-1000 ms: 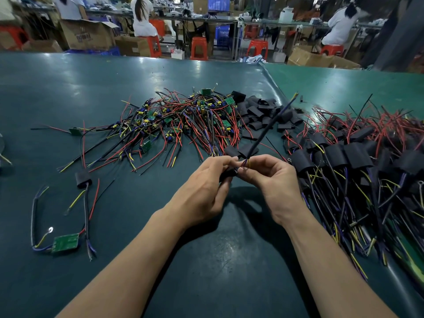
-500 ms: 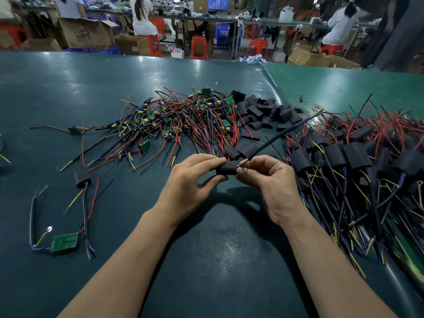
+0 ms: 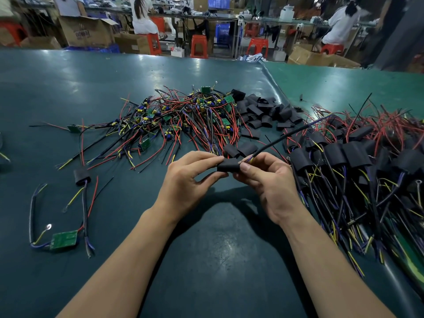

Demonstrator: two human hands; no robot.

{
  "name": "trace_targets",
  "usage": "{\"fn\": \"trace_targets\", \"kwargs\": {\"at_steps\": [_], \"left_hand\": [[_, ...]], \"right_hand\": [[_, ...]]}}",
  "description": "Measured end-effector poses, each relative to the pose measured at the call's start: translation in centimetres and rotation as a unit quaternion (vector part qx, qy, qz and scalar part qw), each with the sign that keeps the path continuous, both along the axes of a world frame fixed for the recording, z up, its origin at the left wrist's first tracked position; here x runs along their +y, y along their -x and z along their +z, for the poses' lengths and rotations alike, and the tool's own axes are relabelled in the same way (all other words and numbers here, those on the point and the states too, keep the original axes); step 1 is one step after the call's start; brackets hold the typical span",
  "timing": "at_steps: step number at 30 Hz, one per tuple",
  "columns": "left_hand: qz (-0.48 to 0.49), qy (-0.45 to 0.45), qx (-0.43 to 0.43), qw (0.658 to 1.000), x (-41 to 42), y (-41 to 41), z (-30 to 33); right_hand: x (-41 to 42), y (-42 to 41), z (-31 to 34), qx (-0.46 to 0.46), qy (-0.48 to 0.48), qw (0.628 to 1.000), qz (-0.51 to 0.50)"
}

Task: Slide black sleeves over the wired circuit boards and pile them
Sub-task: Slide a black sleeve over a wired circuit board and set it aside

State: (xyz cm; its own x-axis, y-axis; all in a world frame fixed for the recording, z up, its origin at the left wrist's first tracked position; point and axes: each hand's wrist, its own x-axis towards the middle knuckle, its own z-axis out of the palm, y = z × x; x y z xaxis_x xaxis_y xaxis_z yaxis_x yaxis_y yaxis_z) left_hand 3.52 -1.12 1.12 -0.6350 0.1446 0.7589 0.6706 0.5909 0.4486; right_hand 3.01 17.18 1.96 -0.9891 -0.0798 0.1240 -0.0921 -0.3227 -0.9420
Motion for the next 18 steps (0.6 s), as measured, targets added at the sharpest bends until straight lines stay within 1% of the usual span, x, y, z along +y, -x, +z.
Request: {"fn": "trace_targets", "kwargs": {"at_steps": [3,6,7,9,11,12,14,16,18], "left_hand": [[0.000,0.002,-0.001,1.000,-0.1,0.0,0.0],[-0.007,0.008,0.005,1.000,-0.2,0.0,0.0],[-0.009,0.010,0.010,1.000,-0.2,0.0,-0.1],[-0.011,0.015,0.016,1.000,-0.2,0.1,-0.1],[-0.003,0.027,0.024,0.999,-0.2,0.2,-0.2],[0.011,0.033,0.031,0.999,-0.2,0.3,-0.2],[0.064,0.025,0.052,0.996,-0.4,0.4,-0.1],[0.111,-0.003,0.069,0.991,-0.5,0.5,0.0],[0.126,-0.015,0.064,0.990,-0.4,0.5,-0.1]], "right_hand": [[0.0,0.0,-0.1,-0.005,0.008,1.000,-0.009],[0.2,0.0,0.0,-0.024,0.015,0.999,0.024],[0.1,-0.1,0.1,-0.039,-0.003,0.998,0.045],[-0.1,-0.2,-0.1,-0.049,-0.083,0.993,0.072],[-0.5,-0.4,-0.5,-0.019,-0.157,0.986,0.059],[-0.6,-0.4,-0.5,0.003,-0.169,0.985,0.032],[-0.6,-0.4,-0.3,0.039,-0.139,0.988,-0.049],[0.0,-0.1,0.4,0.051,-0.062,0.985,-0.152],[1.1,0.4,0.9,0.035,0.031,0.964,-0.261]]}}
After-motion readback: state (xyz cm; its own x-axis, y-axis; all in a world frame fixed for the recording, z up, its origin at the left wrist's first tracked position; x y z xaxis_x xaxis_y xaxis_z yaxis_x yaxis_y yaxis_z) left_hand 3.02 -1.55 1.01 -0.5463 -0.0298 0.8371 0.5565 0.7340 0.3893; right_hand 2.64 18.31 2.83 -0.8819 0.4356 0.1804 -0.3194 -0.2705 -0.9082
